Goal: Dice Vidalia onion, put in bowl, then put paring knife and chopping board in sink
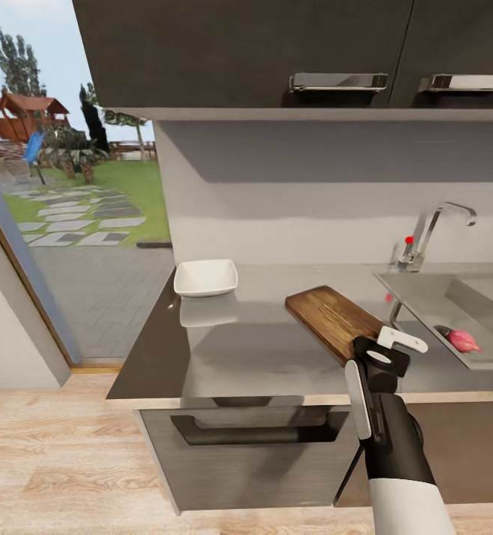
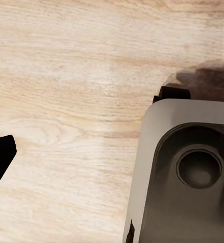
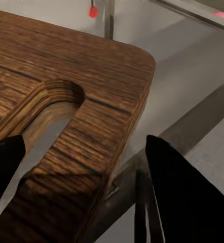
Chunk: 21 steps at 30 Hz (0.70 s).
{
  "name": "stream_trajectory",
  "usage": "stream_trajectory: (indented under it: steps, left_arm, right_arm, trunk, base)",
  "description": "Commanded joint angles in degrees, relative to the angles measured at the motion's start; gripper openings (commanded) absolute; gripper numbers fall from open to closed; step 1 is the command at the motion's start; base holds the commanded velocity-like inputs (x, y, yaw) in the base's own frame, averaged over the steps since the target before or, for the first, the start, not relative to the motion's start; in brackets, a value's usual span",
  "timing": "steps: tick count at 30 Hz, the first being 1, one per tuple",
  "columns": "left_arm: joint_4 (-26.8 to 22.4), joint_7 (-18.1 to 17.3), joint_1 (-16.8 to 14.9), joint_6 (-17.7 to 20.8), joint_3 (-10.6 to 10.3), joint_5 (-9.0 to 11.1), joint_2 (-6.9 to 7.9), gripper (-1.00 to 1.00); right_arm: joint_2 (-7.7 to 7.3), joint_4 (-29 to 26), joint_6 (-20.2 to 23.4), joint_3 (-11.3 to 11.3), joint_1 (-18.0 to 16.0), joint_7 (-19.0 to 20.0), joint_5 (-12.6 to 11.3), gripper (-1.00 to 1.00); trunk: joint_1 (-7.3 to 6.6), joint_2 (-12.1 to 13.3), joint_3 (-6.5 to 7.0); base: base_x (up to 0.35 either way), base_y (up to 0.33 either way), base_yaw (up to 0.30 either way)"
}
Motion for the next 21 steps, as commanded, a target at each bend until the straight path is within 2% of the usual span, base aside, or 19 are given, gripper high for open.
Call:
stream_trajectory:
  steps: [1, 21]
  left_arm:
    - [0.2, -0.1, -0.1, -0.4, 0.0, 0.5, 0.00, 1.00]
    - [0.2, -0.1, -0.1, -0.5, 0.0, 0.5, 0.00, 1.00]
  right_arm:
    - [0.03, 2.1, 0.5, -0.1, 0.0, -0.4, -0.5, -1.00]
    - [0.03, 2.1, 0.6, -0.5, 0.0, -0.5, -0.4, -1.00]
  trunk:
    - [0.00, 0.0, -0.07]
    - [0.00, 0.0, -0.07]
  base:
    - [0.000, 0.000, 0.000]
    - [0.000, 0.000, 0.000]
